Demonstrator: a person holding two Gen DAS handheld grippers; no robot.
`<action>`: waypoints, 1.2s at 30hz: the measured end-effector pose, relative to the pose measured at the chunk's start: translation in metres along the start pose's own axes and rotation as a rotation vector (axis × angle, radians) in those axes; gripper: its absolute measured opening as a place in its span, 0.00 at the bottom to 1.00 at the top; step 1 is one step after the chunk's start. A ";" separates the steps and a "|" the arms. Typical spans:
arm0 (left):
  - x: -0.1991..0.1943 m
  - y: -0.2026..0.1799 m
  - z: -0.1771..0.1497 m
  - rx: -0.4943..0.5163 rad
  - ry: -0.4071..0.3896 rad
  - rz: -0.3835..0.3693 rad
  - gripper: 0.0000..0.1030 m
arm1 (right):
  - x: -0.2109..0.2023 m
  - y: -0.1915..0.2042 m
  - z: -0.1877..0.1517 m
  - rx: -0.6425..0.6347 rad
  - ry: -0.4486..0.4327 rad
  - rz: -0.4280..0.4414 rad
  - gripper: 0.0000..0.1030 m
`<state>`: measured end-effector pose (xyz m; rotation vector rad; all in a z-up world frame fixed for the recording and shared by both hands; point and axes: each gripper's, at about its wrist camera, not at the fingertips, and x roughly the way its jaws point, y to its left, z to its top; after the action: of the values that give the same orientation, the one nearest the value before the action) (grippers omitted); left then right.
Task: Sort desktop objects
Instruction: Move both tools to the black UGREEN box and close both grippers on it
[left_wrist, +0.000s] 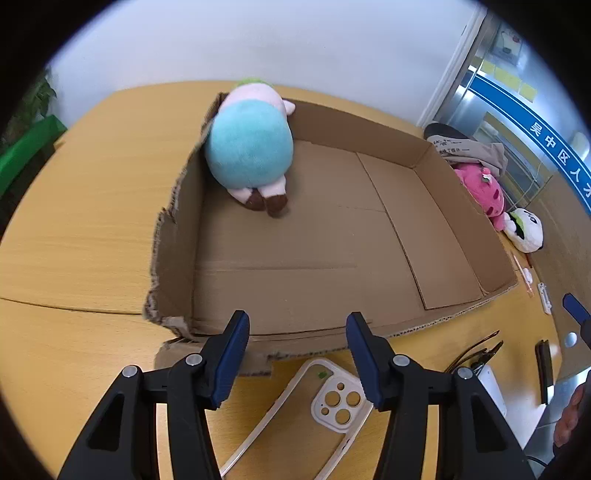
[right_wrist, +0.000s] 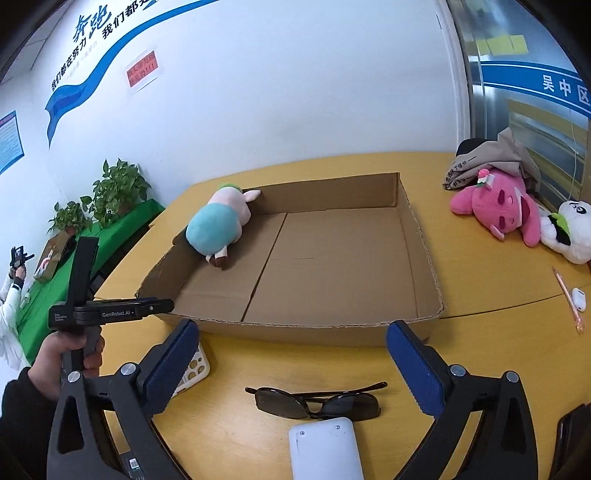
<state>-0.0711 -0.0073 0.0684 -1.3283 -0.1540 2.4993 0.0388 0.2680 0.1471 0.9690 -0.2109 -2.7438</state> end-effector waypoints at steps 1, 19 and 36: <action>-0.004 -0.001 0.000 0.001 -0.010 0.007 0.52 | 0.000 -0.001 -0.001 0.004 0.002 0.001 1.00; -0.119 -0.045 -0.054 0.097 -0.243 -0.032 0.02 | -0.001 0.002 -0.012 -0.002 0.026 0.079 0.93; -0.124 -0.019 -0.122 0.061 -0.092 -0.342 0.61 | -0.033 0.038 -0.058 -0.279 0.069 0.350 1.00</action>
<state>0.0984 -0.0346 0.1022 -1.0614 -0.2963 2.2560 0.1062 0.2361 0.1300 0.8557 0.0156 -2.3395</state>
